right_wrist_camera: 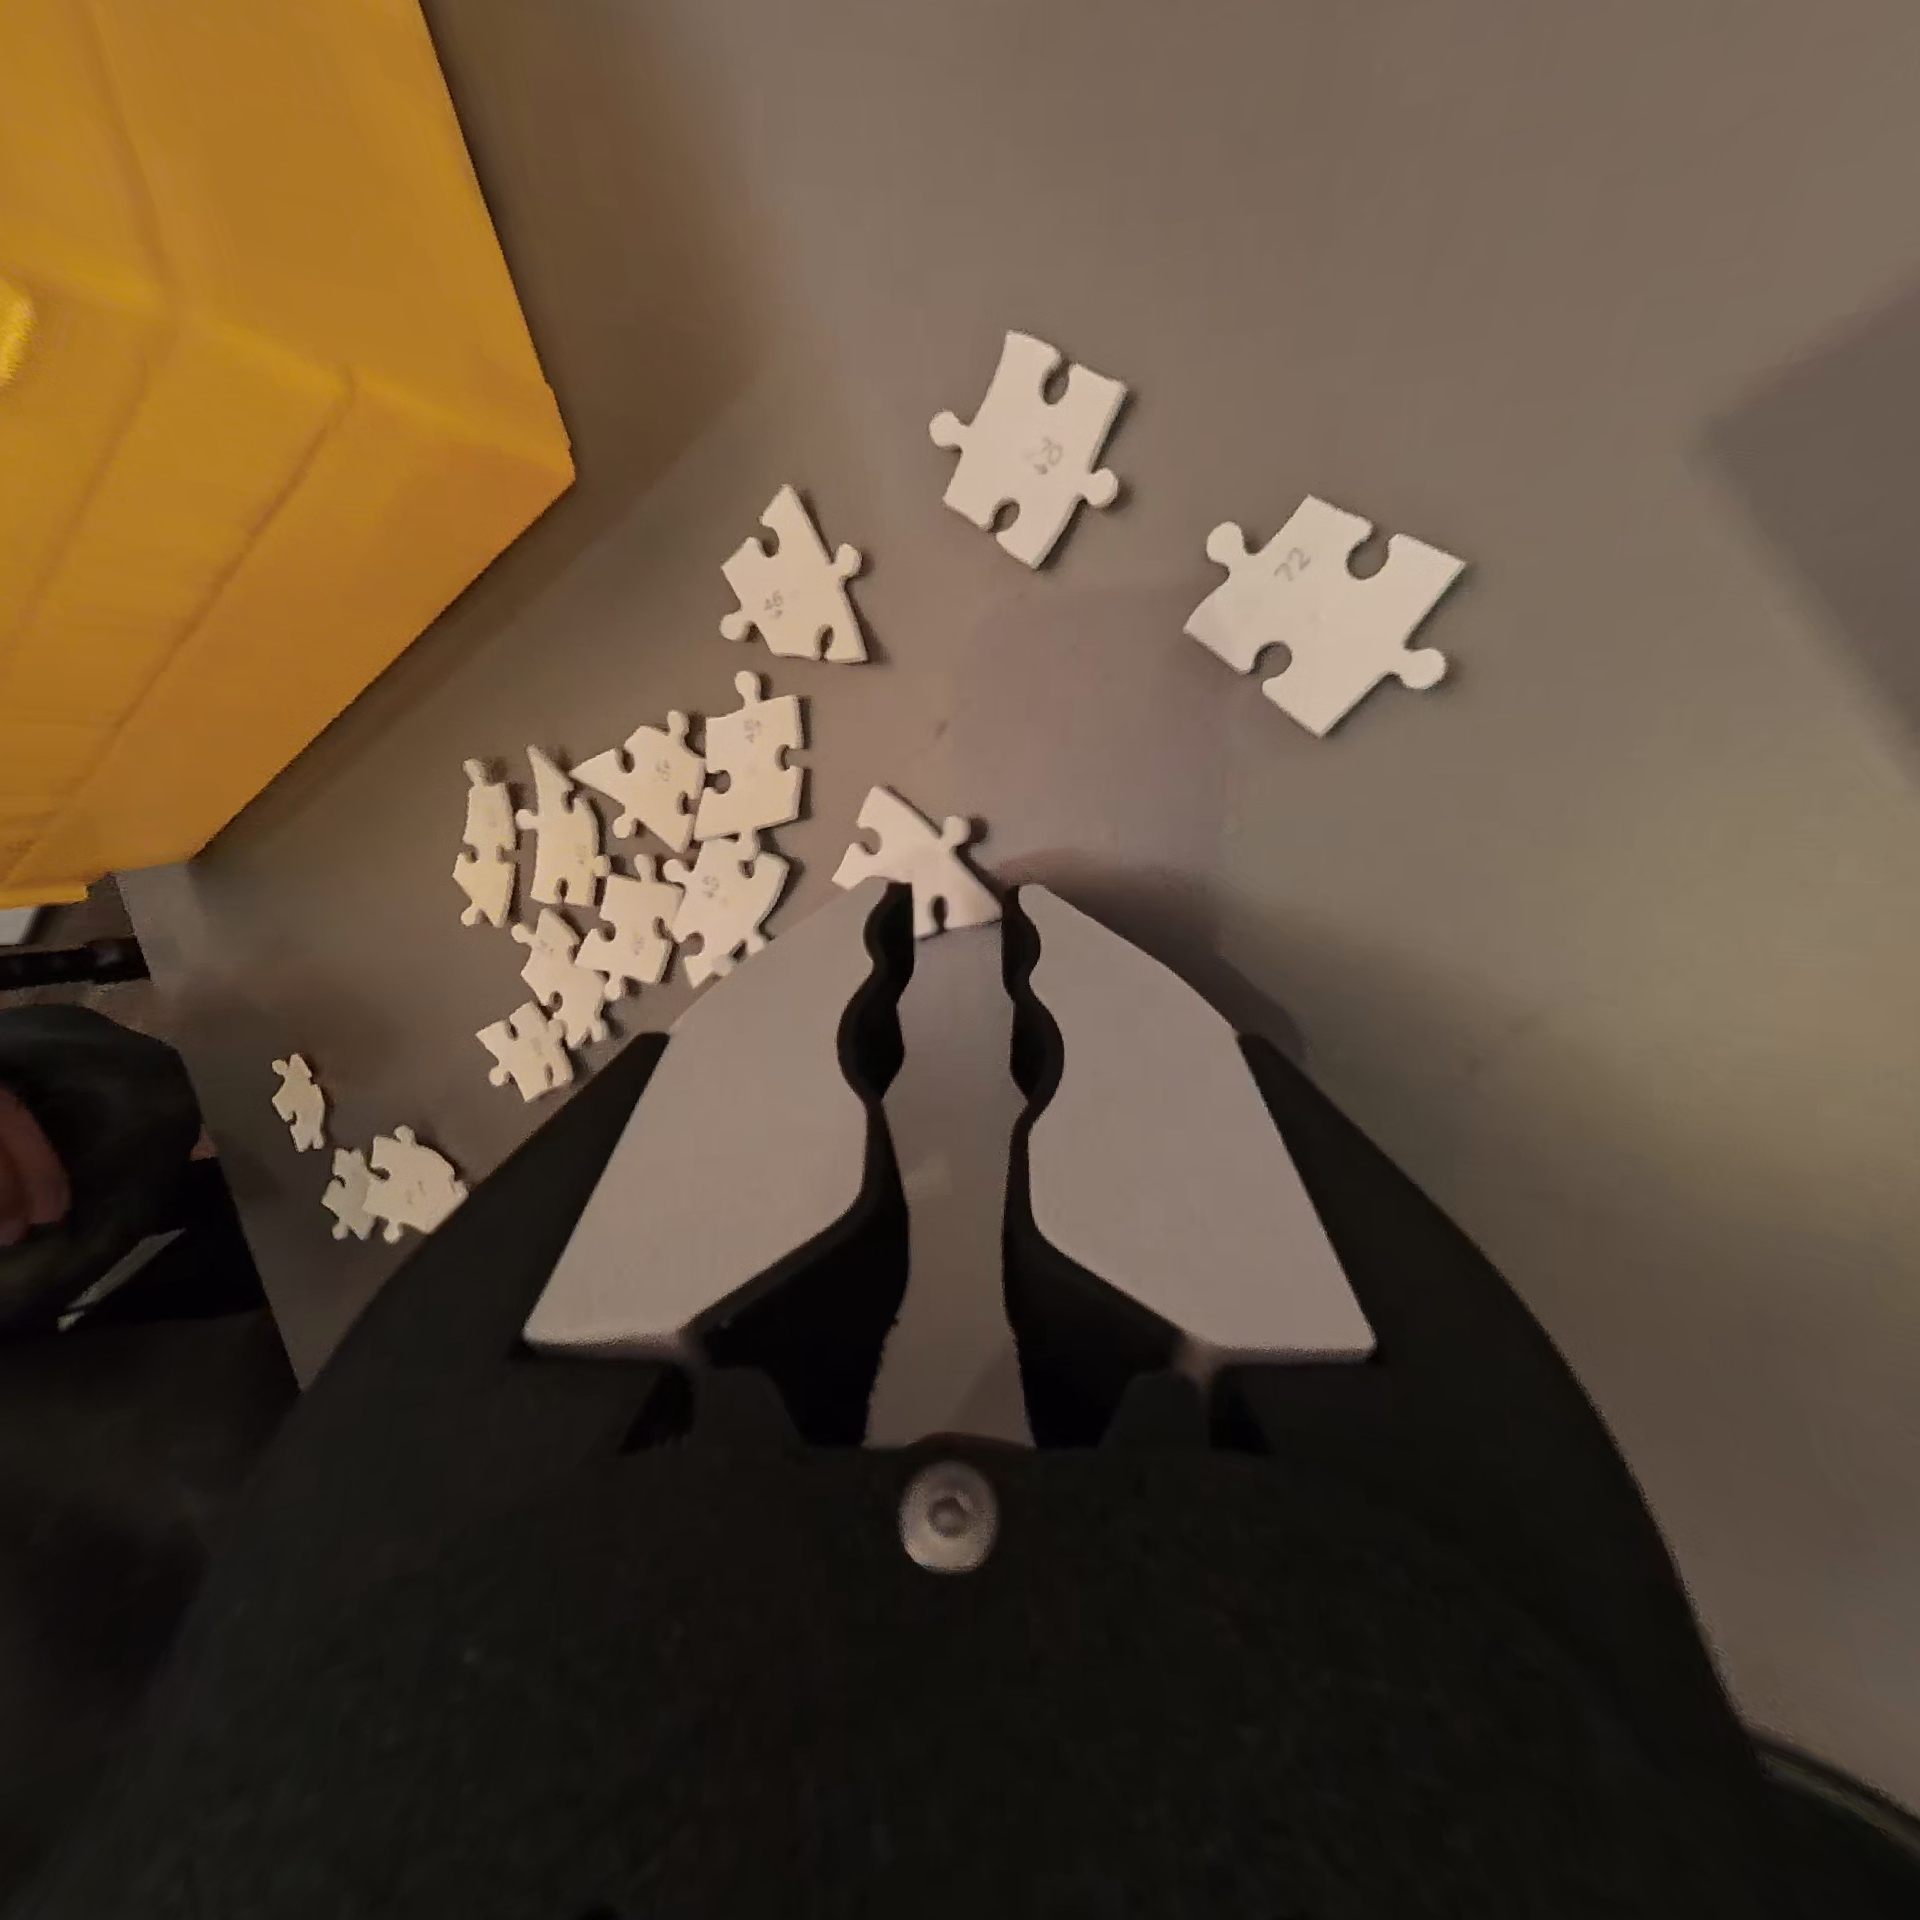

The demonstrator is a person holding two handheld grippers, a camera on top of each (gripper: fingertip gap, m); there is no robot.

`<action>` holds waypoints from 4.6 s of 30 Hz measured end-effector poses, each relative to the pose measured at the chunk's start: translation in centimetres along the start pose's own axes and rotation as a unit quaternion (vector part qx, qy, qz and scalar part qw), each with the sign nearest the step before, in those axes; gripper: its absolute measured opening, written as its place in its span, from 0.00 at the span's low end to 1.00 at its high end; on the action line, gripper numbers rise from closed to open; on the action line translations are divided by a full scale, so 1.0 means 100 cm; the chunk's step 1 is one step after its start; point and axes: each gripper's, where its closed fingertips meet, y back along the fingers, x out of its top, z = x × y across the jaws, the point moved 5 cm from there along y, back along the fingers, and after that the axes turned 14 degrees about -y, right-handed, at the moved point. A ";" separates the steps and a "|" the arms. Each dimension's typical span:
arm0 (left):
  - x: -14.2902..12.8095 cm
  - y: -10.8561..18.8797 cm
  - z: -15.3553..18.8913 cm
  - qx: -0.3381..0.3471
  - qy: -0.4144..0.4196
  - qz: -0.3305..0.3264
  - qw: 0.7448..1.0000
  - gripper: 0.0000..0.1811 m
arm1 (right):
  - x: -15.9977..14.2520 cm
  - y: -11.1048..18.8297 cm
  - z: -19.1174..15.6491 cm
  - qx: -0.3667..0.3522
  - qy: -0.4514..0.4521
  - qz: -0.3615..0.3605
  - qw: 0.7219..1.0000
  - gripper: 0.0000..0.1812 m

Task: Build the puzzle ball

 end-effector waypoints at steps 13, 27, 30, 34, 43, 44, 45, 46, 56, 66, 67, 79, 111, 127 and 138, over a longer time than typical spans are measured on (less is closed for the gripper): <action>0.041 0.074 -0.156 0.037 0.030 -0.055 0.997 0.34 | -0.120 0.205 -0.162 -0.023 0.259 0.107 0.960 0.14; -0.065 -0.098 -0.229 -0.113 -0.051 -0.373 0.920 0.30 | -0.305 0.140 -0.152 0.087 0.112 0.083 0.986 0.14; -0.076 -0.110 -0.231 -0.089 -0.051 -0.400 0.911 0.31 | -0.305 0.138 -0.145 0.084 0.094 0.084 0.988 0.14; -0.079 -0.116 -0.229 -0.065 -0.047 -0.406 0.910 0.29 | -0.298 0.133 -0.135 0.087 0.082 0.080 0.990 0.14; -0.072 -0.108 -0.227 -0.064 -0.049 -0.379 0.922 0.00 | -0.293 0.116 -0.128 0.097 0.103 0.044 0.989 0.13; -0.067 -0.103 -0.228 -0.064 -0.036 -0.359 0.930 0.00 | -0.294 0.116 -0.128 0.099 0.104 0.045 0.989 0.13; -0.062 -0.097 -0.230 -0.069 -0.016 -0.339 0.938 0.00 | -0.295 0.117 -0.128 0.099 0.104 0.047 0.989 0.13; -0.057 -0.090 -0.232 -0.068 0.006 -0.321 0.945 0.00 | -0.295 0.118 -0.127 0.099 0.103 0.051 0.988 0.13; -0.067 -0.099 -0.239 -0.041 -0.009 -0.356 0.934 0.35 | -0.301 0.123 -0.127 0.106 0.109 0.069 0.986 0.13; -0.077 -0.123 -0.223 -0.044 -0.032 -0.393 0.918 0.20 | -0.318 0.119 -0.132 0.113 0.099 0.065 0.986 0.12; -0.077 -0.122 -0.222 -0.042 -0.033 -0.391 0.919 0.20 | -0.319 0.119 -0.131 0.114 0.099 0.065 0.986 0.12; -0.057 -0.052 -0.243 -0.014 0.018 -0.332 0.943 0.01 | -0.322 0.119 -0.130 0.115 0.105 0.057 0.986 0.13; 0.118 0.002 0.002 -0.406 0.080 0.209 0.886 0.01 | -0.216 0.129 -0.237 0.333 0.197 0.332 0.860 0.09; 0.099 -0.010 0.031 -0.342 0.067 0.128 0.929 0.22 | -0.257 0.139 -0.200 -0.017 0.420 0.389 0.820 0.01; 0.076 -0.047 0.082 -0.329 0.080 0.006 0.941 0.33 | -0.282 0.119 -0.176 -0.244 0.547 0.326 0.731 0.01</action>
